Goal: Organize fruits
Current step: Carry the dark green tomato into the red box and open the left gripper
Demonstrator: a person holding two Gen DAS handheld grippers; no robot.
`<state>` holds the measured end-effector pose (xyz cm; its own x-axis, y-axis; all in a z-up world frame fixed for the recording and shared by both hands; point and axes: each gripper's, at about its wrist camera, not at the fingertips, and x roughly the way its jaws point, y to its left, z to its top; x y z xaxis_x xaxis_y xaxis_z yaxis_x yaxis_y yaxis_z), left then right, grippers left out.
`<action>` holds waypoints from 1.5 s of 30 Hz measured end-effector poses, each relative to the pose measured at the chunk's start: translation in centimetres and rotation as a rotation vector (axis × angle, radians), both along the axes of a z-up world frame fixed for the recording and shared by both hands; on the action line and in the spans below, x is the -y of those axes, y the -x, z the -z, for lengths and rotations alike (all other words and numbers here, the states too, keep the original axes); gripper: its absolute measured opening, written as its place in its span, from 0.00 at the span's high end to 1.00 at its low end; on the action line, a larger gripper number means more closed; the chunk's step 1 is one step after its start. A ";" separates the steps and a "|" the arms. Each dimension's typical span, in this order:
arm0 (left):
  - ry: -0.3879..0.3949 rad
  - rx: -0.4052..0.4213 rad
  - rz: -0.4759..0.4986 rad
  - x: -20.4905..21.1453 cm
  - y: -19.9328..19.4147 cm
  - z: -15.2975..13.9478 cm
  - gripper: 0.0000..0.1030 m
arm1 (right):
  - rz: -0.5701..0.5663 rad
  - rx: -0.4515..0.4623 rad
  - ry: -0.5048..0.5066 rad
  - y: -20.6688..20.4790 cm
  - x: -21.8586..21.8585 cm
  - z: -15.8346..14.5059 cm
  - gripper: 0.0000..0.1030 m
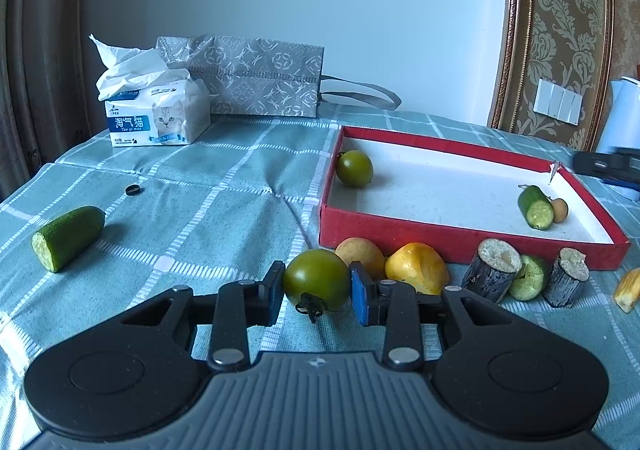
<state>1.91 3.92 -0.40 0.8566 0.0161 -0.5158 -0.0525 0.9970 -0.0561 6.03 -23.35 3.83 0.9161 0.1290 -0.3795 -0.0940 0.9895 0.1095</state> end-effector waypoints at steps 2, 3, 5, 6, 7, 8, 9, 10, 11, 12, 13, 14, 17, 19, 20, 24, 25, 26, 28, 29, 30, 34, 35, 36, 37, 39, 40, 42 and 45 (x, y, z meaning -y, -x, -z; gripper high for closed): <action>0.005 -0.001 -0.005 -0.1 0.0 0.0 0.68 | -0.025 0.023 -0.030 2.5 0.2 -0.1 0.33; 0.005 0.000 -0.007 -0.1 0.0 0.0 0.68 | -0.035 0.035 -0.037 3.7 0.2 0.1 0.30; 0.005 0.002 -0.008 -0.1 0.1 0.0 0.68 | -0.053 0.053 -0.025 6.2 0.2 0.6 0.29; 0.004 0.004 -0.010 -0.1 0.1 0.0 0.68 | -0.061 0.049 -0.016 7.2 0.1 1.0 0.29; 0.004 0.005 -0.011 -0.1 0.2 0.0 0.68 | -0.069 0.035 -0.016 8.0 0.2 1.4 0.29; 0.004 0.006 -0.012 -0.1 0.2 0.0 0.68 | -0.081 0.021 -0.021 8.8 0.2 2.0 0.29; 0.003 0.006 -0.014 -0.1 0.2 0.0 0.68 | -0.087 0.008 -0.026 9.4 0.3 2.5 0.29; 0.002 0.007 -0.015 -0.1 0.2 -0.1 0.68 | -0.093 -0.006 -0.029 9.9 0.4 2.9 0.29; 0.001 0.008 -0.014 0.0 0.2 -0.1 0.68 | -0.102 -0.015 -0.033 10.3 0.5 3.1 0.29; -0.002 0.009 -0.013 0.0 0.3 -0.1 0.68 | -0.104 -0.014 -0.029 10.5 0.5 3.3 0.29; -0.005 0.011 -0.016 0.0 0.3 -0.1 0.68 | -0.099 -0.007 -0.019 10.7 0.5 3.5 0.29; -0.008 0.015 -0.019 0.1 0.4 -0.2 0.68 | -0.099 -0.004 -0.018 10.8 0.5 3.4 0.28; -0.018 0.017 -0.021 0.2 0.4 -0.2 0.68 | -0.104 -0.008 -0.026 10.7 0.5 3.4 0.24; -0.023 0.017 -0.034 0.2 0.4 -0.2 0.68 | -0.106 -0.029 -0.019 10.4 0.3 3.5 0.23; -0.025 0.017 -0.040 0.2 0.5 -0.2 0.68 | -0.103 -0.039 -0.015 10.2 0.2 3.6 0.19; -0.039 0.006 -0.043 0.6 0.4 -0.6 0.68 | -0.095 -0.088 0.006 9.5 -0.1 3.9 0.17; -0.045 0.010 -0.039 0.8 0.4 -0.8 0.68 | -0.098 -0.094 0.009 9.5 -0.2 4.0 0.17; -0.055 0.013 -0.033 1.1 0.3 -1.0 0.68 | -0.101 -0.099 0.012 9.4 -0.3 4.0 0.17; -0.065 0.019 -0.021 1.9 -0.1 -1.6 0.68 | -0.106 -0.108 0.018 9.3 -0.4 4.1 0.17; -0.068 0.025 -0.012 2.3 -0.3 -1.9 0.67 | -0.107 -0.111 0.019 9.3 -0.4 4.1 0.17; -0.073 0.030 -0.004 2.8 -0.7 -2.3 0.67 | -0.106 -0.113 0.018 9.2 -0.4 4.1 0.17; -0.106 0.067 0.016 5.0 -2.3 -3.9 0.68 | -0.113 -0.122 -0.010 9.1 0.0 4.1 0.17; -0.114 0.078 0.018 5.5 -2.8 -4.3 0.67 | -0.112 -0.124 -0.018 9.1 0.2 4.1 0.17; -0.118 0.086 0.020 5.9 -3.3 -4.7 0.67 | -0.112 -0.126 -0.026 9.1 0.3 4.2 0.17; -0.122 0.094 0.027 6.4 -3.8 -5.1 0.67 | -0.113 -0.128 -0.033 9.0 0.4 4.2 0.17; -0.129 0.098 0.037 7.2 -5.1 -5.6 0.68 | -0.113 -0.133 -0.042 8.9 0.5 4.3 0.17; -0.132 0.095 0.040 7.6 -5.7 -5.7 0.67 | -0.113 -0.132 -0.047 8.9 0.6 4.3 0.17; -0.140 0.093 0.048 8.4 -6.9 -5.8 0.67 | -0.114 -0.133 -0.052 8.9 0.6 4.3 0.17; -0.145 0.079 0.055 9.3 -8.7 -5.6 0.67 | -0.115 -0.133 -0.054 8.9 0.6 4.2 0.17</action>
<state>10.60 -5.41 5.20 0.8958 0.0371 -0.4429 0.0014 0.9963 0.0864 -2.90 -23.97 -0.42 0.8363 0.2537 -0.4860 -0.1874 0.9654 0.1815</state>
